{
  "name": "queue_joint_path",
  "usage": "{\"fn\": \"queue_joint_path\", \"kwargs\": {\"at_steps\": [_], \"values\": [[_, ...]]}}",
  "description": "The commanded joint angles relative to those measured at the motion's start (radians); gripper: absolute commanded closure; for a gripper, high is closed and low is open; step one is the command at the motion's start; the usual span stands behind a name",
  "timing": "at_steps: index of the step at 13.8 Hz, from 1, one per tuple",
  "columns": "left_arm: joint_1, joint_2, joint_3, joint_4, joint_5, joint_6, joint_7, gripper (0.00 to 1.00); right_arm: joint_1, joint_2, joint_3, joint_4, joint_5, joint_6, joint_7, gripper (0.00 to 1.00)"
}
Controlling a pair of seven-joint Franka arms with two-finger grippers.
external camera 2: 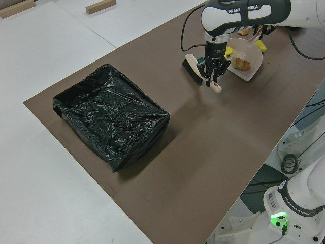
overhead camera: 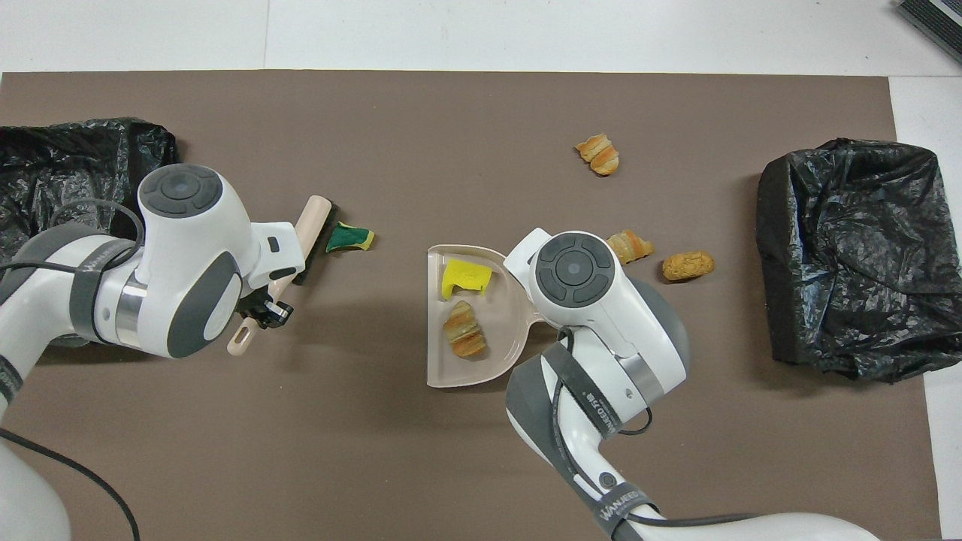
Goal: Sweep and dump trash in bin
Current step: 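Sweep the green sponge into the dustpan with the left gripper's brush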
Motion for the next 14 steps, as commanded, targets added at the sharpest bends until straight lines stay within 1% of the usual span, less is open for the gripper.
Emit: {"fn": "queue_joint_path", "kwargs": {"at_steps": [1, 3, 6, 8, 10, 14], "values": [[-0.097, -0.071, 0.013, -0.070, -0.055, -0.030, -0.061, 1.00, -0.005, -0.001, 0.007, -0.017, -0.021, 0.029, 0.038, 1.00], [-0.184, -0.086, 0.013, -0.070, -0.078, -0.053, -0.136, 1.00, -0.006, -0.001, 0.007, -0.017, -0.021, 0.029, 0.038, 1.00], [-0.252, -0.083, 0.013, -0.047, -0.138, -0.049, -0.277, 1.00, -0.006, -0.001, 0.007, -0.018, -0.021, 0.029, 0.038, 1.00], [-0.269, -0.075, 0.013, -0.017, -0.138, -0.061, -0.394, 1.00, -0.006, -0.001, 0.007, -0.018, -0.021, 0.029, 0.038, 1.00], [-0.257, -0.086, 0.016, -0.009, -0.138, -0.070, -0.446, 1.00, -0.008, -0.001, 0.007, -0.018, -0.021, 0.029, 0.038, 1.00], [-0.247, -0.158, 0.022, -0.004, -0.137, -0.112, -0.598, 1.00, -0.009, -0.001, 0.007, -0.017, -0.021, 0.029, 0.040, 1.00]]}}
